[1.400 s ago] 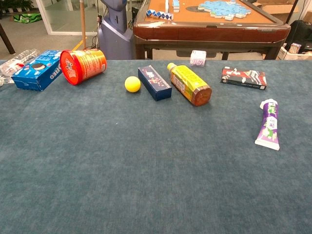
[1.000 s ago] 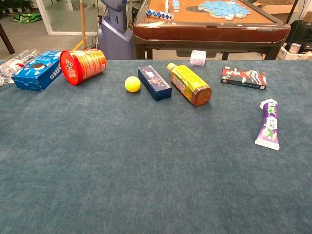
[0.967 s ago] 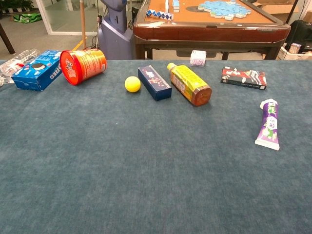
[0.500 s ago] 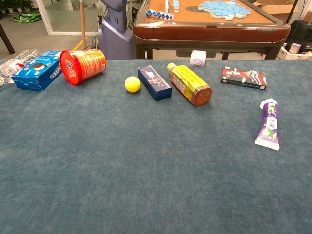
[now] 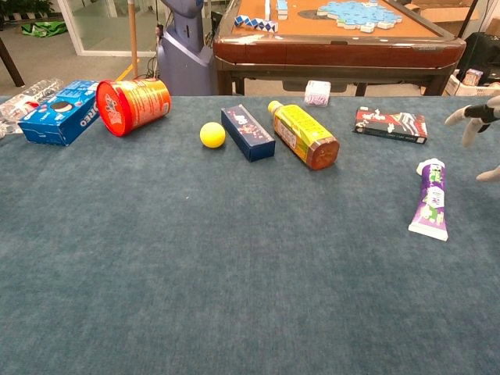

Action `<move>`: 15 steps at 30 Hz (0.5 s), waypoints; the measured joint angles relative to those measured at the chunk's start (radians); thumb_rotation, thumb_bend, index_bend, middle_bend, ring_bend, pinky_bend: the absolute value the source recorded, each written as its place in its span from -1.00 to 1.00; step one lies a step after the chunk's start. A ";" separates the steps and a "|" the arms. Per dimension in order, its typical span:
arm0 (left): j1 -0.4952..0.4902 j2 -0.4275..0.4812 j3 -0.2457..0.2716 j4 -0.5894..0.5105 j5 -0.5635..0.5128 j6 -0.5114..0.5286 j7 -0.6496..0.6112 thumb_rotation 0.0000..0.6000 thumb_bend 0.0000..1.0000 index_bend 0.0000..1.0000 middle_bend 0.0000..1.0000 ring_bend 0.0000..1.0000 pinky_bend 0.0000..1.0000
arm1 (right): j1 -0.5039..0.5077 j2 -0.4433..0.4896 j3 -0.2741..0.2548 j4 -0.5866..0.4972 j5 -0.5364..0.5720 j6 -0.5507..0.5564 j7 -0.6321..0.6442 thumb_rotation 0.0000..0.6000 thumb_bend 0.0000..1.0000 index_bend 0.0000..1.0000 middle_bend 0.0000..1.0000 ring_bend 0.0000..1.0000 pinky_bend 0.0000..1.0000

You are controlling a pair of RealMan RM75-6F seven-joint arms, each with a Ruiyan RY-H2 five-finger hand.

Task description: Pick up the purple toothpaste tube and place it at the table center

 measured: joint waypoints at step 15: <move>0.005 0.004 0.000 0.000 0.005 0.005 -0.009 1.00 -0.29 -0.71 -0.49 -0.55 -0.57 | 0.043 -0.055 -0.046 0.079 -0.016 -0.057 0.083 1.00 -0.53 -0.97 -0.44 -0.74 -0.47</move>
